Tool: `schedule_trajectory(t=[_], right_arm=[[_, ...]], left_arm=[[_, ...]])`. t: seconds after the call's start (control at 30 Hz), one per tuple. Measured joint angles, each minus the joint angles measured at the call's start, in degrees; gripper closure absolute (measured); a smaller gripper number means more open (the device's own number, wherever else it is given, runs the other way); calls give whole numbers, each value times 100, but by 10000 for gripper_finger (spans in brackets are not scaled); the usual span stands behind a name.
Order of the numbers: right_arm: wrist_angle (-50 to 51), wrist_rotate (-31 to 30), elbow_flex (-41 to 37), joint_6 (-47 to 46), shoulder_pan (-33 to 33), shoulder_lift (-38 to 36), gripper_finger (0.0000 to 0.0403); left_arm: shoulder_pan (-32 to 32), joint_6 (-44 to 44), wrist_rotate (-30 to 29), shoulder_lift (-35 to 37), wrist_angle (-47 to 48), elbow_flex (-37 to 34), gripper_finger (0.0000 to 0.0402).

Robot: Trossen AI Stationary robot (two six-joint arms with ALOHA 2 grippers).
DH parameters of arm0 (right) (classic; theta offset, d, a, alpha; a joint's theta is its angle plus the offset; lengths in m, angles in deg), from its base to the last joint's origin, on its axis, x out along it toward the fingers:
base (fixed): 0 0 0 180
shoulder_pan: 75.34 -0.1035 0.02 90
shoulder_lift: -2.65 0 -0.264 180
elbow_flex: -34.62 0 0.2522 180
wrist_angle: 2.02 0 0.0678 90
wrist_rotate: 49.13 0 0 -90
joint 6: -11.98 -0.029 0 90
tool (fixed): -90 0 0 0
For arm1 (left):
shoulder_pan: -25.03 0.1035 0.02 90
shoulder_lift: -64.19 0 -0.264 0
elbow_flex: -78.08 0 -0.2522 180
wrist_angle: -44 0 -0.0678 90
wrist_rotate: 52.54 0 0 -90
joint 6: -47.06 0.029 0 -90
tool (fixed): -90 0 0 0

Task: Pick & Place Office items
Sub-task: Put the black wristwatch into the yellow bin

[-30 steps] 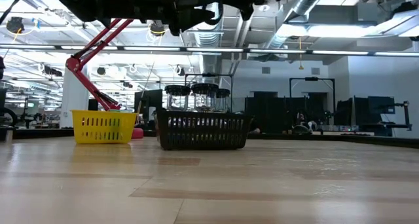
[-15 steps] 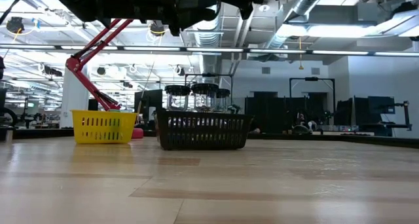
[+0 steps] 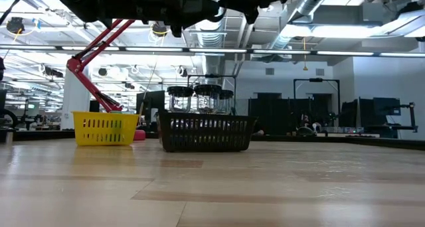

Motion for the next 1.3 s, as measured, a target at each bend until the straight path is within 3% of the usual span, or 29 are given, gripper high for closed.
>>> schedule_trajectory(t=[0.33,0.63,1.3], right_arm=[[643,-90,0,0,33,0,315],[1170,-1223,0,0,10,0,315],[558,-1255,0,163,11,608,315]], left_arm=[[0,0,-13,-2,5,0,333],[7,0,-45,-2,20,-2,335],[195,0,-9,-7,222,-7,334]])
